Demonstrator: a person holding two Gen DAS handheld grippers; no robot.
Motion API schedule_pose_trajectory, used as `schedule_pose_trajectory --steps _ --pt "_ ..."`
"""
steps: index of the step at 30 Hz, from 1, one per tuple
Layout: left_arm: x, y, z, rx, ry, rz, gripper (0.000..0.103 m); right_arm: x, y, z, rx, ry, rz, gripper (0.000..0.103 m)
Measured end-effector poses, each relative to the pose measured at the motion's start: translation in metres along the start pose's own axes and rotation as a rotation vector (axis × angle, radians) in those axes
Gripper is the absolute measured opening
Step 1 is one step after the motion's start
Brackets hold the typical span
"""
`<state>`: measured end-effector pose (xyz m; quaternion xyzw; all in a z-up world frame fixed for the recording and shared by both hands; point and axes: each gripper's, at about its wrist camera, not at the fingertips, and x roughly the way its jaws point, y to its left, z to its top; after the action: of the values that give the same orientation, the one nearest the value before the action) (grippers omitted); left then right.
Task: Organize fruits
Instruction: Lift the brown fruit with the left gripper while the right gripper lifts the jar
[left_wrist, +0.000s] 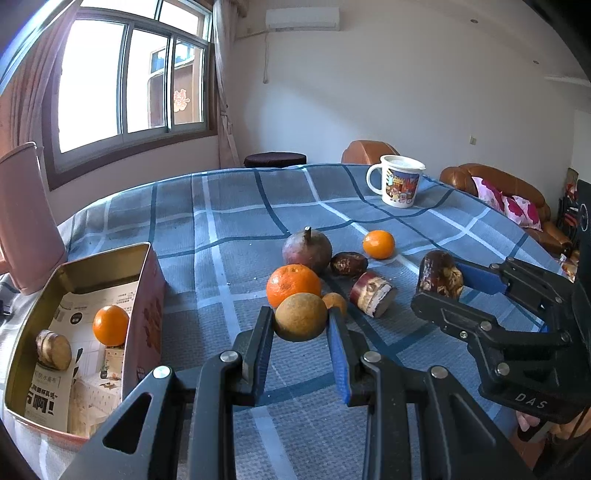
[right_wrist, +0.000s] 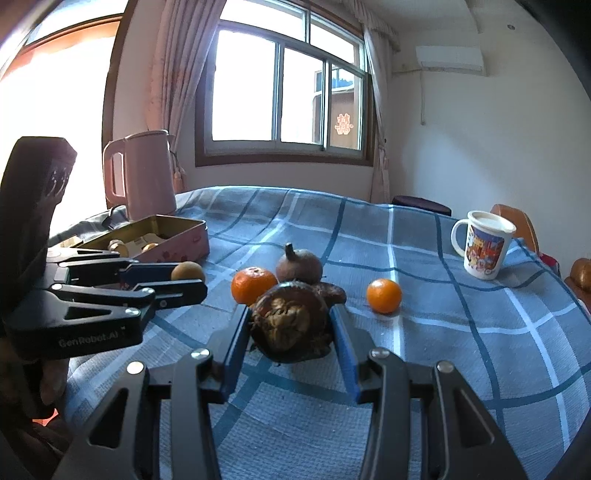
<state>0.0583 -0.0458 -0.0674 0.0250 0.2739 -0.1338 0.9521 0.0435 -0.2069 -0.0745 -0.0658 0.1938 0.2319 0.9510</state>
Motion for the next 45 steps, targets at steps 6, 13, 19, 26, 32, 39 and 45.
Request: schedule_pose_trajectory --steps 6,13,19,26,32,39,45 --pt "-0.002 -0.004 -0.002 0.005 -0.007 0.002 0.031 -0.002 0.001 0.000 -0.007 -0.016 -0.005 0.047" --pt "-0.005 -0.005 -0.003 0.002 -0.030 0.016 0.031 -0.006 0.002 -0.001 -0.020 -0.043 -0.009 0.047" --pt "-0.010 -0.006 -0.004 0.006 -0.058 0.026 0.031 -0.007 0.002 -0.001 -0.026 -0.056 -0.010 0.047" --pt "-0.016 -0.010 -0.005 0.018 -0.089 0.024 0.031 -0.010 0.002 -0.002 -0.033 -0.076 -0.013 0.047" --pt "-0.019 -0.013 -0.005 0.027 -0.102 0.021 0.031 -0.012 0.003 -0.002 -0.037 -0.088 -0.013 0.047" --pt "-0.023 -0.016 -0.004 0.034 -0.126 0.023 0.031 -0.016 0.003 -0.002 -0.047 -0.118 -0.015 0.047" --pt "-0.029 -0.020 -0.004 0.041 -0.148 0.025 0.031 -0.018 0.004 -0.003 -0.053 -0.137 -0.016 0.047"
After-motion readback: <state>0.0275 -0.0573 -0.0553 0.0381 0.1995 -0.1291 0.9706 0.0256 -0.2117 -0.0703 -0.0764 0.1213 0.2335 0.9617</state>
